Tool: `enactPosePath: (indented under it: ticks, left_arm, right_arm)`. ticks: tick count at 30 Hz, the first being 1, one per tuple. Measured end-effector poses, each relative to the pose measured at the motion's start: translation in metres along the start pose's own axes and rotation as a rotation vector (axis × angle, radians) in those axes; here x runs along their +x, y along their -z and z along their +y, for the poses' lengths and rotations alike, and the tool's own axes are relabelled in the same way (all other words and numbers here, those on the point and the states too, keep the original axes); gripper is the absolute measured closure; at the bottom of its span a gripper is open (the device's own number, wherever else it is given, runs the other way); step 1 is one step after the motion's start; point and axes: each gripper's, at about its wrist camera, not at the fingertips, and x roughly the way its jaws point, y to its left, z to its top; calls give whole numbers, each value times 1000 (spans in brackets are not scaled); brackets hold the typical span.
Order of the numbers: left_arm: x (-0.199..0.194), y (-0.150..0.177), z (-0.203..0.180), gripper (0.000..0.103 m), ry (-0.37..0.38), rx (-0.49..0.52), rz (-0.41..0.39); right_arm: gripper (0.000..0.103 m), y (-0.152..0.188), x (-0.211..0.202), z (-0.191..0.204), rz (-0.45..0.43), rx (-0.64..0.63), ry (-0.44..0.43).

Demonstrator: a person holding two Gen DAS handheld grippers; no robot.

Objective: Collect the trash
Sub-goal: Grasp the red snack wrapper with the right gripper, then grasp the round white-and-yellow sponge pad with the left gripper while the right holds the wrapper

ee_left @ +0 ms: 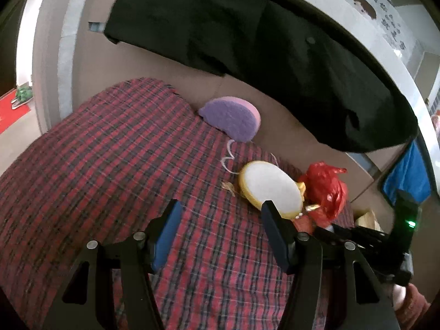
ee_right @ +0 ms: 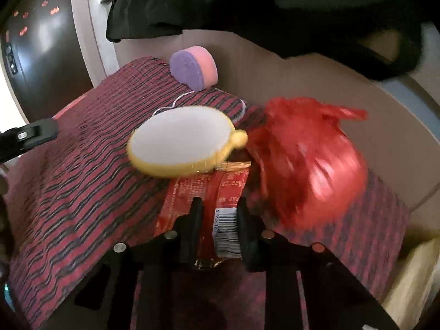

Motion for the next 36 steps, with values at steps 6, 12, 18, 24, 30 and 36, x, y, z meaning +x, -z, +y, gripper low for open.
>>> enactPosePath:
  ticks: [6, 12, 18, 24, 30, 36]
  left_arm:
    - [31, 3, -36, 42, 63, 60, 70]
    - [64, 5, -87, 42, 126, 178, 133]
    - [91, -5, -104, 42, -27, 138, 82]
    - [101, -20, -60, 42, -76, -38, 79]
    - [98, -19, -41, 42, -32, -83, 111]
    - [100, -23, -38, 42, 25, -101, 134]
  right_arm:
    - [84, 26, -42, -33, -55, 105, 6]
    - [84, 45, -64, -61, -103, 173, 30]
    - [84, 55, -68, -87, -140, 260, 18]
    - [83, 71, -73, -100, -144, 299, -15]
    - [83, 67, -57, -86, -106, 265, -79]
    - [83, 21, -27, -55, -90, 205, -148]
